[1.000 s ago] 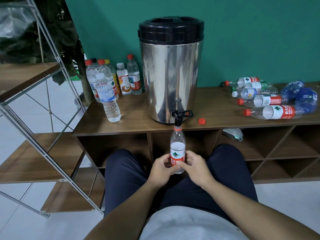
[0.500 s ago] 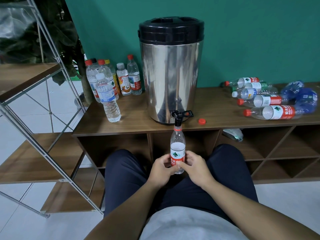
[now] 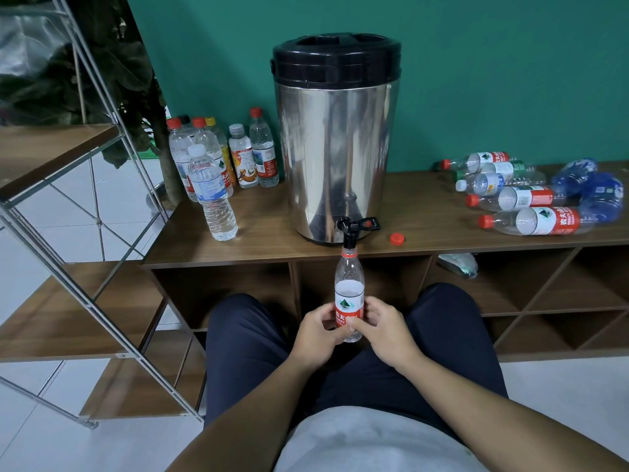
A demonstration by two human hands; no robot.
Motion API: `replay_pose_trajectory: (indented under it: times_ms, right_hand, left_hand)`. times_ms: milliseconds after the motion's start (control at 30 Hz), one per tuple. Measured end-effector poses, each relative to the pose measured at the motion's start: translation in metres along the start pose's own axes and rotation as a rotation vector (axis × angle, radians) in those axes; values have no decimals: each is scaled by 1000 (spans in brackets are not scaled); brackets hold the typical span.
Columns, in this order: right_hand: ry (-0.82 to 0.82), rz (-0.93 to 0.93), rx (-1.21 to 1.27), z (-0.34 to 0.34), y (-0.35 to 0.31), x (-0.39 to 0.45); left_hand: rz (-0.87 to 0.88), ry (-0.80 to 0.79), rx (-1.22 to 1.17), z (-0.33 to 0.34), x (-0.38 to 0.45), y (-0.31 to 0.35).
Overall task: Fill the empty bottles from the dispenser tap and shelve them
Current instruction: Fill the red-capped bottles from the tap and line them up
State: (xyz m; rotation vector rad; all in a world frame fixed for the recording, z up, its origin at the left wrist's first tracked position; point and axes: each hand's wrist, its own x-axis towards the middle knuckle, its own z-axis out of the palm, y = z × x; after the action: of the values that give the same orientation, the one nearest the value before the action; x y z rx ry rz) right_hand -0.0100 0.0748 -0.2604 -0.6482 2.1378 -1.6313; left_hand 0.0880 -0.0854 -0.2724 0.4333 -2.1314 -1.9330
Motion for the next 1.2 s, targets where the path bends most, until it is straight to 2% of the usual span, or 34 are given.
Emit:
replay_pose_trajectory:
  times_ms: [1200]
  right_hand:
    - [-1, -10, -10, 0, 0, 0]
  left_hand:
    - [-12, 6, -8, 0, 0, 1]
